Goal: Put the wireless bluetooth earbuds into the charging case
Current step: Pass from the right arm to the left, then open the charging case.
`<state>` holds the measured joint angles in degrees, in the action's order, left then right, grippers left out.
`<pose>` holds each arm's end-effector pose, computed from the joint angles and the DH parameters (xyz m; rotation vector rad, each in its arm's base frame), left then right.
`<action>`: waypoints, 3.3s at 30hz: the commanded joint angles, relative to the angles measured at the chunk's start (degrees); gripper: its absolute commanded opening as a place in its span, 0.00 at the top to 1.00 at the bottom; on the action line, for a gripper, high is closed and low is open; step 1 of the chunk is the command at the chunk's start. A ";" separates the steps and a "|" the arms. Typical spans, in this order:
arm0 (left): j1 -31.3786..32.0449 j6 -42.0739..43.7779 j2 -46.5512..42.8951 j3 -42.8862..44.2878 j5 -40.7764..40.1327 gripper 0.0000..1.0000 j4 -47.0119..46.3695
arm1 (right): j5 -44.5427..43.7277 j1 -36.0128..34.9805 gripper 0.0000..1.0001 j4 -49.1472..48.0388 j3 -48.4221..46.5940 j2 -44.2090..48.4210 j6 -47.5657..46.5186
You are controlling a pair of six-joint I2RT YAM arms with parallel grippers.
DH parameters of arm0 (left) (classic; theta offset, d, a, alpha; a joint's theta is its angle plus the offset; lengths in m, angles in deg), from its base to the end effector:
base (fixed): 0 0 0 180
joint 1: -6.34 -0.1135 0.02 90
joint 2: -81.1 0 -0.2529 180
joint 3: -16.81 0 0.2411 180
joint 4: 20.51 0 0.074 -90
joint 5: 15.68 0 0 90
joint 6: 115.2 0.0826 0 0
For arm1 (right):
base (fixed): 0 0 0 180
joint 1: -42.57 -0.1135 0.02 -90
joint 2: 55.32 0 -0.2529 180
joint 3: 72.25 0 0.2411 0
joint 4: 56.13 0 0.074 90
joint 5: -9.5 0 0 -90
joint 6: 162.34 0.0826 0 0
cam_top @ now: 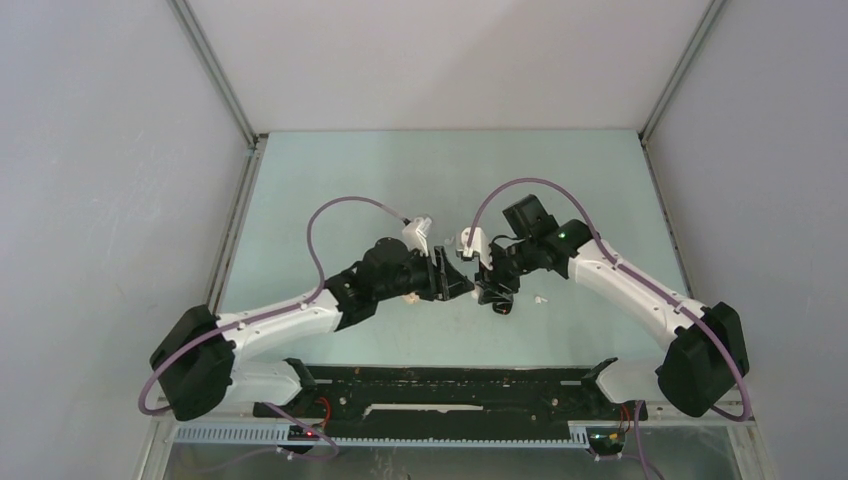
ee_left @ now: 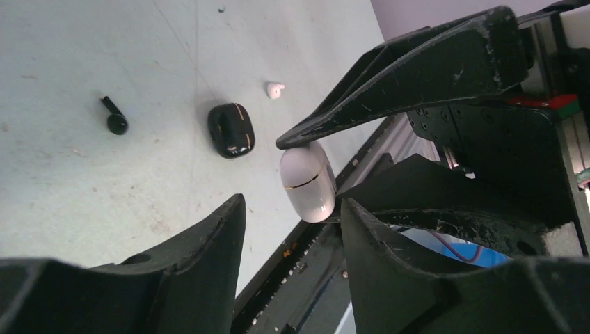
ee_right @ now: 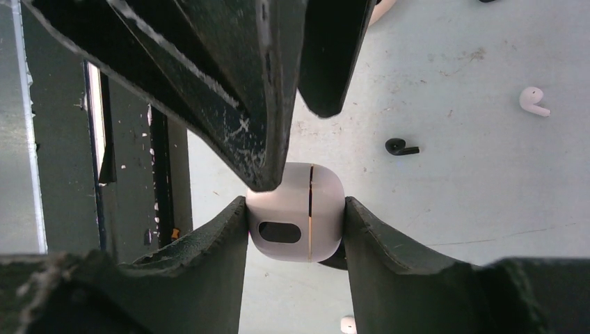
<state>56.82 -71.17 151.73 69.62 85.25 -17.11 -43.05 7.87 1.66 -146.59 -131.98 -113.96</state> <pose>0.1853 -0.2493 0.2222 0.2267 2.1561 -1.2422 0.1951 0.1962 0.2288 -1.7055 1.8080 0.7977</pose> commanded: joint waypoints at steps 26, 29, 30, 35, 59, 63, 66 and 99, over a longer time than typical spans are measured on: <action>-0.32 3.26 4.52 -5.26 8.46 0.97 -13.91 | 12.24 3.43 0.46 6.68 -4.38 0.81 0.06; -0.17 7.90 0.93 -9.93 5.93 0.98 -16.53 | 18.30 7.69 0.37 9.50 -5.42 0.64 -0.17; -0.04 9.39 -0.45 -11.43 4.97 0.99 -17.58 | 19.74 8.54 0.35 9.92 -5.44 0.37 -0.13; 1.08 16.56 -7.21 -17.55 4.23 0.99 -25.54 | 23.53 9.62 0.34 11.43 -5.89 -2.16 -0.28; 4.37 24.22 -7.62 -22.41 17.34 0.98 -44.63 | 29.14 3.30 0.47 26.41 -11.14 -12.14 -14.17; 4.39 23.98 -5.96 -21.35 17.66 0.98 -45.50 | 28.95 2.88 0.57 26.53 -11.26 -12.32 -14.27; 4.37 23.94 -5.15 -20.87 17.77 0.98 -45.59 | 28.48 2.93 0.73 26.58 -11.51 -12.67 -14.11; 5.24 27.77 -0.03 -22.42 17.67 0.54 -42.73 | 11.83 -2.84 0.91 21.01 -11.91 -10.80 -6.45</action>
<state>61.10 -45.86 149.48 46.73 100.55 -59.09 -26.65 6.87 25.46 -157.43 -145.92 -122.31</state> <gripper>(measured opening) 0.452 0.287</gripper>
